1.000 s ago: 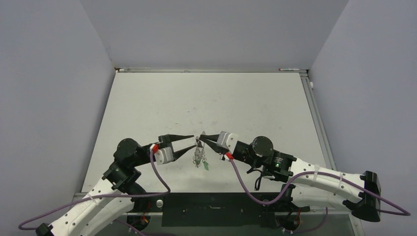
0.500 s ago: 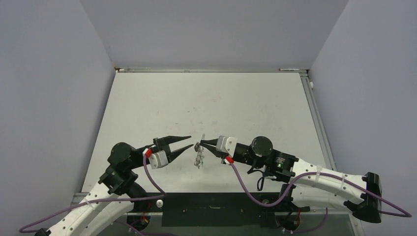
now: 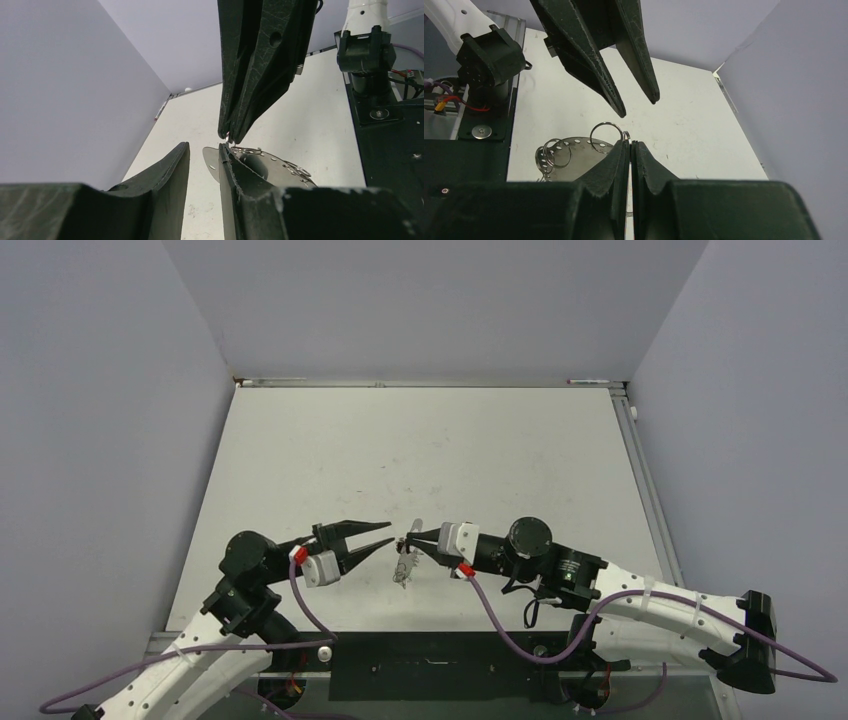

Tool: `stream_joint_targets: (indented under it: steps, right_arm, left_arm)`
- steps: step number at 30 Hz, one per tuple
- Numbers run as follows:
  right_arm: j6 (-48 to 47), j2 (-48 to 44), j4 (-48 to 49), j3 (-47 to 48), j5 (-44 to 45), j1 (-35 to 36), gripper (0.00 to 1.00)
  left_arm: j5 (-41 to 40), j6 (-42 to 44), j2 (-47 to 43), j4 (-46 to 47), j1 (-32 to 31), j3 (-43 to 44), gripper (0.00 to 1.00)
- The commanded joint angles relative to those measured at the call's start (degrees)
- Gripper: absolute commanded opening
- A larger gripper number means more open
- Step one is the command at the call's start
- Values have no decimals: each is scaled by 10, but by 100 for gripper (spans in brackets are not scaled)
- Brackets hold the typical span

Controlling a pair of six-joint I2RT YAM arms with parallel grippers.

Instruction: Put the keys on the keyring

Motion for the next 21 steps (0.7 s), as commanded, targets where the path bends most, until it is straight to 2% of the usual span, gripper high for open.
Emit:
stream_joint_targets:
  steps: [1,15,21]
  right_arm:
    - [-8,-19,41,37,-27,-6,5]
    - [4,-1,60,50,-62,-7,5]
    - [10,4,67,52,-77,-7,5]
  left_arm:
    - [43,-13,15,26,2,6,25]
    - [49,-19,22,31,2,6,27]
    - [51,-20,24,33,2,6,22]
